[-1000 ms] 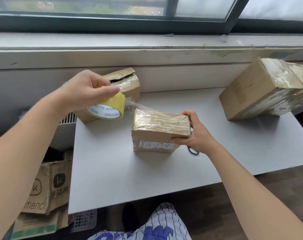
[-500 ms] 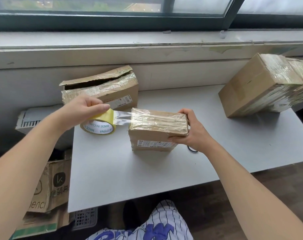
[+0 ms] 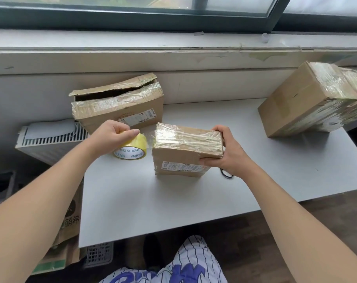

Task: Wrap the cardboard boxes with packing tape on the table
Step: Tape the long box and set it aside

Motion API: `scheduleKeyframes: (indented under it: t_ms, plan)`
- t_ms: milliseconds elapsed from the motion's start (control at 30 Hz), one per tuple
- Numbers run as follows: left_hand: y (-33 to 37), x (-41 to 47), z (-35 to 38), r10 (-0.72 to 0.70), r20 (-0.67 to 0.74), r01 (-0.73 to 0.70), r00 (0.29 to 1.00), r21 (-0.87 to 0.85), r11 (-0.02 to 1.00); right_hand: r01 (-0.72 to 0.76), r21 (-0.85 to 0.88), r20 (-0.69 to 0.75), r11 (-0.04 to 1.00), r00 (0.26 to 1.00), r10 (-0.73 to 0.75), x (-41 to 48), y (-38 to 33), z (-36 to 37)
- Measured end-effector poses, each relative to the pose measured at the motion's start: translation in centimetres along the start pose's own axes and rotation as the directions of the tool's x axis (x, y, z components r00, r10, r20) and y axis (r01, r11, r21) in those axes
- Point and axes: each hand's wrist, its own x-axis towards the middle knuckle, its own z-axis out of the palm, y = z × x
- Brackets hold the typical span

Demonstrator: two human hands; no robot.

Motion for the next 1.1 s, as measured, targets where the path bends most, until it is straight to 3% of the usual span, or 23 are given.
scheduleKeyframes:
  t_ms: [167, 233, 300, 367, 433, 533, 633, 733, 833, 1100]
  plan:
    - [0.0, 0.8, 2.5, -0.03, -0.038, 0.032, 0.999, 0.057, 0.998, 0.021, -0.124, 0.005, 0.992, 1.0, -0.021, -0.8, -0.1, 0.0]
    - [0.1, 0.9, 2.7, -0.045, -0.036, 0.047, 0.998, 0.068, 0.997, 0.066, -0.346, -0.02, 0.936, 0.997, -0.077, -1.3, -0.7, 0.1]
    - [0.2, 1.0, 2.9, -0.06, -0.014, 0.061, 0.998, 0.098, 0.993, 0.091, -0.706, -0.04, 0.702, 0.985, -0.167, -1.6, -1.1, 0.6]
    - [0.5, 1.0, 3.1, -0.066, 0.003, 0.065, 0.998, 0.126, 0.99, 0.078, -0.89, -0.04, 0.449, 0.968, -0.247, -2.0, -1.8, 1.9]
    - [0.7, 0.9, 3.4, -0.063, 0.005, 0.061, 0.998, 0.136, 0.989, 0.011, -0.942, -0.059, 0.336, 0.979, -0.196, -2.2, -2.8, 3.3]
    - [0.9, 0.8, 3.8, -0.07, -0.015, 0.072, 0.997, 0.138, 0.988, -0.096, -0.964, -0.091, 0.249, 0.995, 0.033, -1.9, -4.9, 4.7]
    - [1.2, 0.5, 3.9, -0.074, -0.03, 0.078, 0.997, 0.166, 0.983, -0.113, -0.951, -0.098, 0.288, 0.993, 0.063, -1.6, -6.5, 6.4]
    - [1.6, 0.3, 4.1, -0.082, -0.038, 0.088, 0.996, 0.19, 0.978, 0.019, -0.932, 0.005, 0.363, 0.999, -0.041, -1.6, -7.4, 10.1]
    - [1.3, 0.0, 3.8, -0.121, -0.051, 0.129, 0.991, 0.2, 0.971, 0.154, -0.929, 0.107, 0.337, 0.982, -0.153, -1.2, -7.9, 12.9]
    - [1.8, -1.4, 4.1, -0.144, -0.066, 0.155, 0.987, 0.191, 0.969, 0.135, -0.951, 0.138, 0.277, 0.99, -0.008, 0.2, -9.9, 13.7]
